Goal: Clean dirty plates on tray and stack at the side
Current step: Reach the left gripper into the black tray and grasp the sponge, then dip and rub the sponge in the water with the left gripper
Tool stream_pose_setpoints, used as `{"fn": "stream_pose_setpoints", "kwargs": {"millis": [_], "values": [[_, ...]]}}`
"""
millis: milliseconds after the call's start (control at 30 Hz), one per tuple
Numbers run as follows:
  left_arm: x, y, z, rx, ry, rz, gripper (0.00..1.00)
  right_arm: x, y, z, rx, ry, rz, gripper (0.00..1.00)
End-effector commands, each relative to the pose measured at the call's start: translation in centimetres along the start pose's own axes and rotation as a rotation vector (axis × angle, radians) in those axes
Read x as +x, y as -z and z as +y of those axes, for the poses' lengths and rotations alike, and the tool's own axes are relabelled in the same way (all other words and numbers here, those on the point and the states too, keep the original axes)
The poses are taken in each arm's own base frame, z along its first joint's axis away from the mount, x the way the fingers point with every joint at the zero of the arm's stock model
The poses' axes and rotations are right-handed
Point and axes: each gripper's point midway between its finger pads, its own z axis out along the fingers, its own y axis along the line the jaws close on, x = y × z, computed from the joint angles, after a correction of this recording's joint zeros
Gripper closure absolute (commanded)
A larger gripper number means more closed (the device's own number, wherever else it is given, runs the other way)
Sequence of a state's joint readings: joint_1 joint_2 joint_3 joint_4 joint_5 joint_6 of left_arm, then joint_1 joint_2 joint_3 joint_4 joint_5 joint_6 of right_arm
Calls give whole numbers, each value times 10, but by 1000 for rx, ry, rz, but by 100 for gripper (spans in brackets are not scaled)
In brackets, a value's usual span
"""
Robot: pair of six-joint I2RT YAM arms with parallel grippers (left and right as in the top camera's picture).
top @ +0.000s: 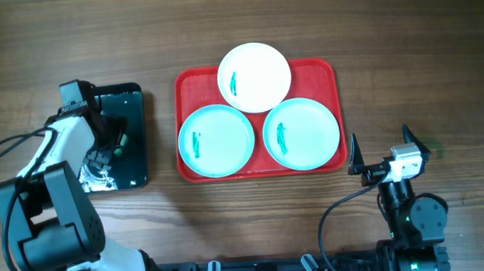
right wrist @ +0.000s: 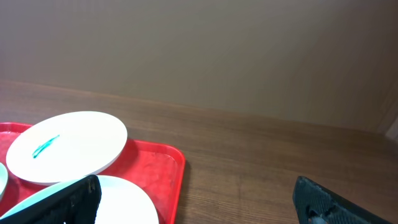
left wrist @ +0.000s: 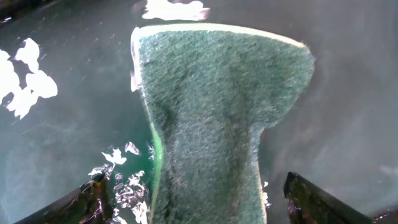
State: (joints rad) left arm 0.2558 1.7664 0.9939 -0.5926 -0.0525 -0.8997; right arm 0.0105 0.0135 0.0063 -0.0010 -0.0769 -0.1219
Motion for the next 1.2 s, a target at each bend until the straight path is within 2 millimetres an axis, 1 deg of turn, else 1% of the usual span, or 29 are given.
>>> {"fn": "stream_pose_setpoints", "kwargs": {"millis": [0, 33, 100, 167, 200, 233, 267, 300, 367, 400, 467, 567, 600, 633, 667, 700, 733, 767, 800, 833, 867, 900, 933, 967, 1000, 1067, 1133, 1167], "values": [[8, -4, 5, -15, 0, 39, 57, -1, 0, -1, 10, 9, -6, 0], [9, -4, 6, -16, 0, 47, 69, -1, 0, -1, 10, 9, -6, 0], [12, -4, 5, -11, 1, 61, 87, -1, 0, -1, 10, 9, -6, 0], [12, -4, 5, -10, 1, 62, 96, -1, 0, -1, 10, 9, -6, 0], [11, -4, 5, -10, 1, 59, 96, -1, 0, -1, 10, 9, -6, 1], [10, -4, 4, -5, 2, 54, 91, -1, 0, -1, 10, 9, -6, 0], [5, -5, 1, 3, 2, 31, 16, -1, 0, -1, 10, 9, -6, 0], [0, -5, 0, 4, 3, 4, 0, -1, 0, -1, 10, 9, -6, 0], [-16, -4, 1, -14, 6, -79, 0, -1, 0, -1, 10, 9, -6, 0], [-28, -3, 4, -38, 9, -147, 0, -1, 0, -1, 10, 9, -6, 0], [-45, 1, 9, -74, 16, -241, 0, -1, 0, -1, 10, 9, -6, 0], [-52, 2, 0, -35, 25, -269, 1, -1, 0, -1, 10, 9, -6, 0], [-53, 2, -3, -25, 27, -276, 4, -1, 0, -1, 10, 8, -6, 0], [-55, 2, -4, -18, 28, -281, 17, -1, 0, -1, 10, 9, -6, 0], [-55, 2, -5, -14, 29, -284, 30, -1, 0, -1, 10, 9, -6, 0], [-56, 2, -7, -8, 30, -288, 50, -1, 0, -1, 10, 9, -6, 0], [-56, 2, -7, -8, 30, -288, 66, -1, 0, -1, 10, 9, -6, 0], [-56, 2, -7, -8, 30, -287, 75, -1, 0, -1, 10, 9, -6, 0], [-56, 2, -6, -9, 30, -287, 81, -1, 0, -1, 10, 9, -6, 0], [-56, 2, -6, -11, 30, -286, 83, -1, 0, -1, 10, 9, -6, 0], [-55, 2, -6, -11, 29, -285, 80, -1, 0, -1, 10, 9, -6, 0], [-55, 2, -6, -12, 29, -284, 48, -1, 0, -1, 10, 9, -6, 0], [-55, 2, -5, -15, 28, -282, 27, -1, 0, -1, 10, 9, -6, 0], [-54, 2, -5, -16, 28, -278, 15, -1, 0, -1, 10, 9, -6, 0], [-54, 1, -4, -18, 27, -277, 8, -1, 0, -1, 10, 9, -6, 0], [-50, -5, -3, -27, 20, -258, 2, -1, 0, -1, 10, 9, -6, 0], [-44, -13, -1, -35, 14, -227, 2, -1, 0, -1, 10, 9, -6, 0], [-41, -18, 0, -45, 12, -211, 4, -1, 0, -1, 10, 9, -6, 0]]}}
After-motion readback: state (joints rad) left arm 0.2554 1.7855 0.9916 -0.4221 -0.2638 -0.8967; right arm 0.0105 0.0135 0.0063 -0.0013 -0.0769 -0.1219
